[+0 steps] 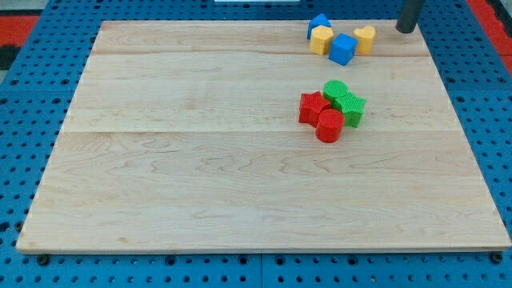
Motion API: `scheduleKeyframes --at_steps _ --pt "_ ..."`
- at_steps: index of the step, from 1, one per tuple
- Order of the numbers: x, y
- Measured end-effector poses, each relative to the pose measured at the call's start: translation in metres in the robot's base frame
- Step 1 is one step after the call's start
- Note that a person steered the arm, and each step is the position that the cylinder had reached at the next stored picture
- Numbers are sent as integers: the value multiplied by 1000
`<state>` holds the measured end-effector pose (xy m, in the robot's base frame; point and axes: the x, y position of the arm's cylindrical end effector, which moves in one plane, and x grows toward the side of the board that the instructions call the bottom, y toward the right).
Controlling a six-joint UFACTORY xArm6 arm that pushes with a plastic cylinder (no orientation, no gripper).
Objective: Push the yellow heart into the yellow hexagon
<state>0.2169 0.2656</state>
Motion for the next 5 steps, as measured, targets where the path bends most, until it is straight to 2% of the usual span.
scheduleKeyframes --at_steps 3,5 --pt "34 -6" --pt "33 -113"
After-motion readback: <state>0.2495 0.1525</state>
